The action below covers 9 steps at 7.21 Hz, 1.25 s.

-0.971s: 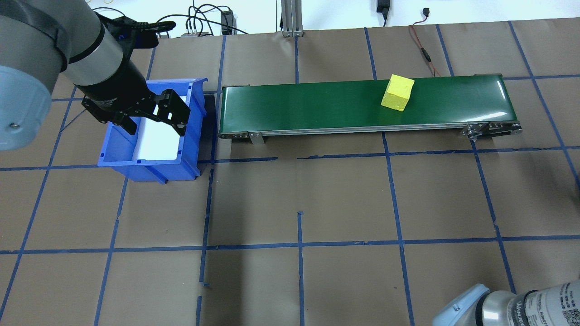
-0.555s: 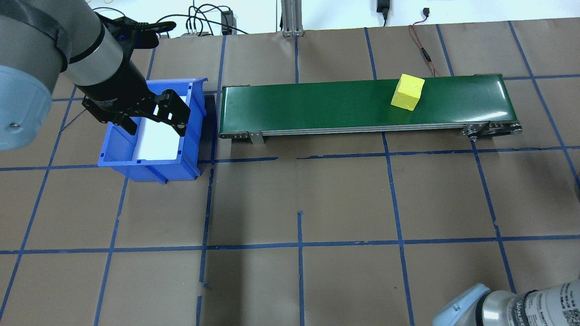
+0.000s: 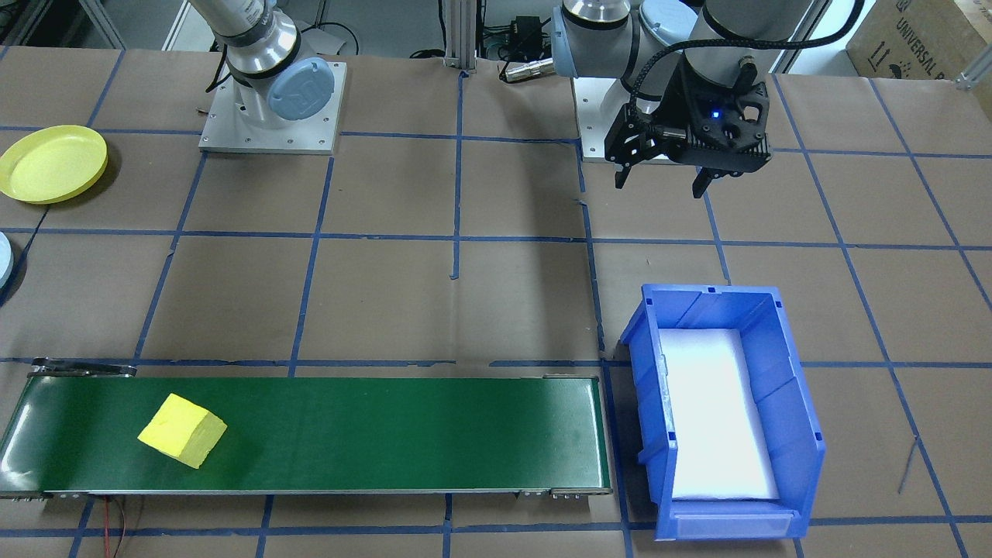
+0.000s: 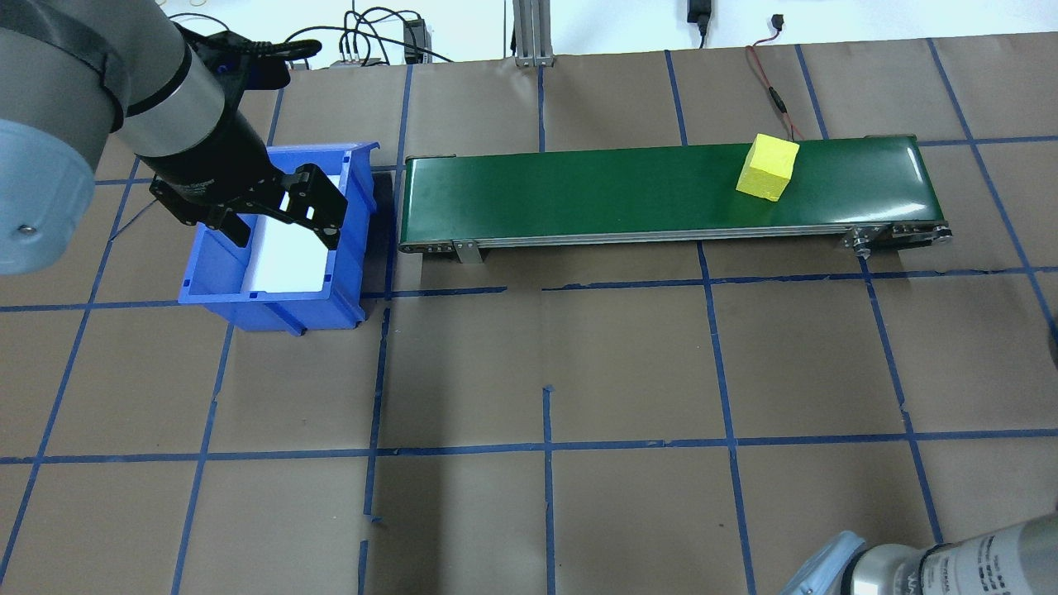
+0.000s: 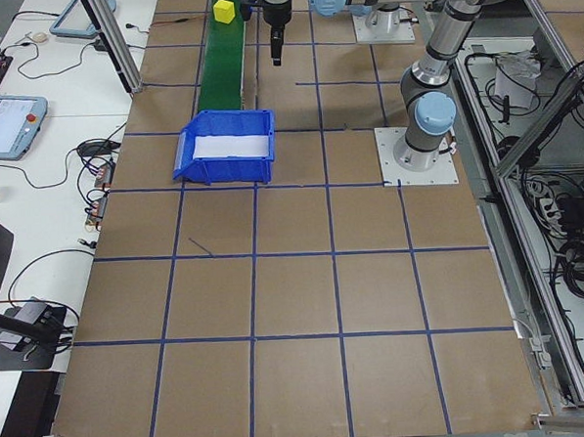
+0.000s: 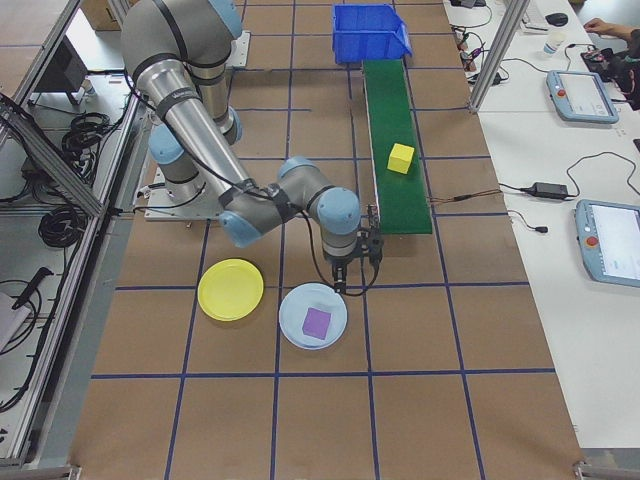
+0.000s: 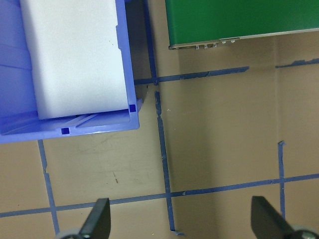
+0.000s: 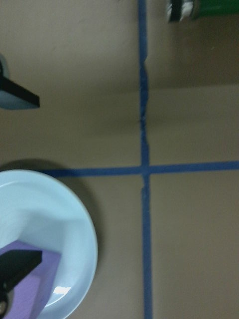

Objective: Move block left to right into plate

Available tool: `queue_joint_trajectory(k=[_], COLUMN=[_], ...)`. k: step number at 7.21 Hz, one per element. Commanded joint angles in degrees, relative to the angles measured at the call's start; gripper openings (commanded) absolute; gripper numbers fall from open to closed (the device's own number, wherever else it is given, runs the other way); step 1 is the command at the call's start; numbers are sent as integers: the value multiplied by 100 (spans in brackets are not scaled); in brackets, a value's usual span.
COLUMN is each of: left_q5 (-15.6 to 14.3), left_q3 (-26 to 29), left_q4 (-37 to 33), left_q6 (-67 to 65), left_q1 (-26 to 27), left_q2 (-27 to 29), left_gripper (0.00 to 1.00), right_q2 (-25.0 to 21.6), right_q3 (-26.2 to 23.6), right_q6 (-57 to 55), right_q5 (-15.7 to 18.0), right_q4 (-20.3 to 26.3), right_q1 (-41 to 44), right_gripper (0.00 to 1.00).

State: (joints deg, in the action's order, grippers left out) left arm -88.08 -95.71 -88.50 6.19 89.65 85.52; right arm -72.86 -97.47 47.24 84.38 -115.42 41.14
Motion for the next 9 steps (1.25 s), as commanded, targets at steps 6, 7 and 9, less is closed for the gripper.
queue_joint_trajectory(k=[6,7,9], left_q5=[1,-8,1], left_q3=[0,0,0], left_q4=[0,-9,-9], left_q6=[-13,-13,-4], left_q1=[0,0,0], left_q2=[0,0,0], left_gripper=[100,100,100], right_q2=[913,931,1053], right_q3=[641,668,642], right_q6=[-3200,-3377,-3914], right_q5=[-2497,-2462,-2400], right_q4=[-981,-991,-1009], right_q1=[1501,1702,1950], right_gripper=[100,100,100])
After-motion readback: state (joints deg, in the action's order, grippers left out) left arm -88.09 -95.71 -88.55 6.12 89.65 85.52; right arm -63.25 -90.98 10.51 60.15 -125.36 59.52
